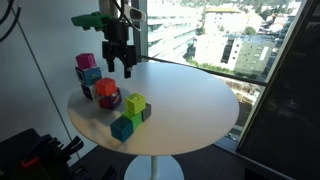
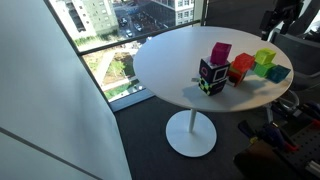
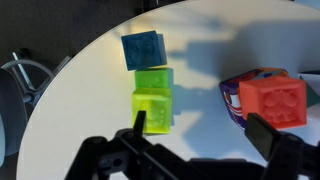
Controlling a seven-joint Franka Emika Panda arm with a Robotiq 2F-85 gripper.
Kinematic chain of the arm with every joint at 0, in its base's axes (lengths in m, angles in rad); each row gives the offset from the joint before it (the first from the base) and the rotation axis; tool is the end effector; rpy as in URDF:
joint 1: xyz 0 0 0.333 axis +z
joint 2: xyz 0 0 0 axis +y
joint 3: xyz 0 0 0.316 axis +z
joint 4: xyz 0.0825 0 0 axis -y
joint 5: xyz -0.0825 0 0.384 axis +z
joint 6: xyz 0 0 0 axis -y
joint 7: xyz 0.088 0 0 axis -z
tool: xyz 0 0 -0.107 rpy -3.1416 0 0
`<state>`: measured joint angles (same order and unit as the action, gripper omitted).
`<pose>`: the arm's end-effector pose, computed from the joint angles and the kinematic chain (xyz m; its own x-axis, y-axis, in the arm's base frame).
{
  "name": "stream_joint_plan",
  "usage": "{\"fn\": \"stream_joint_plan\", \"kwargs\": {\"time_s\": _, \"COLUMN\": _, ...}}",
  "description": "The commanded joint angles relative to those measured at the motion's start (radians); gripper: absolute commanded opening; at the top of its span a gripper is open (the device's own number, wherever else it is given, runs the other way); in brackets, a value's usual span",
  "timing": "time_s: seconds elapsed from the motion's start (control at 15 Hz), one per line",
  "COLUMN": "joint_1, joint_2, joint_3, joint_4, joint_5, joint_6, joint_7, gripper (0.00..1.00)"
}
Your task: Put the yellow block on top of the green and grey block
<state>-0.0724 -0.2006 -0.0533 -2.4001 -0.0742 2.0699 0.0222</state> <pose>0.4465 -0.0603 0.3825 0.9857 -0.1087 -0.1291 -0.1027 -0.9933 0.0522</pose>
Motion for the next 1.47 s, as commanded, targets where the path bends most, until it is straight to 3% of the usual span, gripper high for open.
{"fn": "stream_joint_plan", "kwargs": {"time_s": 0.0, "joint_1": 0.006, "joint_2": -0.052, "joint_3": 0.014, "joint_4": 0.023, "joint_5": -0.011, "joint_6": -0.104, "joint_7": 0.027, "gripper": 1.00}}
{"fn": "stream_joint_plan", "kwargs": {"time_s": 0.47, "joint_1": 0.011, "joint_2": -0.122, "joint_3": 0.035, "joint_4": 0.059, "joint_5": -0.009, "joint_6": -0.234, "joint_7": 0.038, "gripper": 1.00}}
{"fn": "stream_joint_plan", "kwargs": {"time_s": 1.4, "joint_1": 0.038, "joint_2": -0.248, "joint_3": 0.038, "joint_4": 0.040, "joint_5": 0.048, "joint_6": -0.207, "joint_7": 0.020, "gripper": 1.00}}
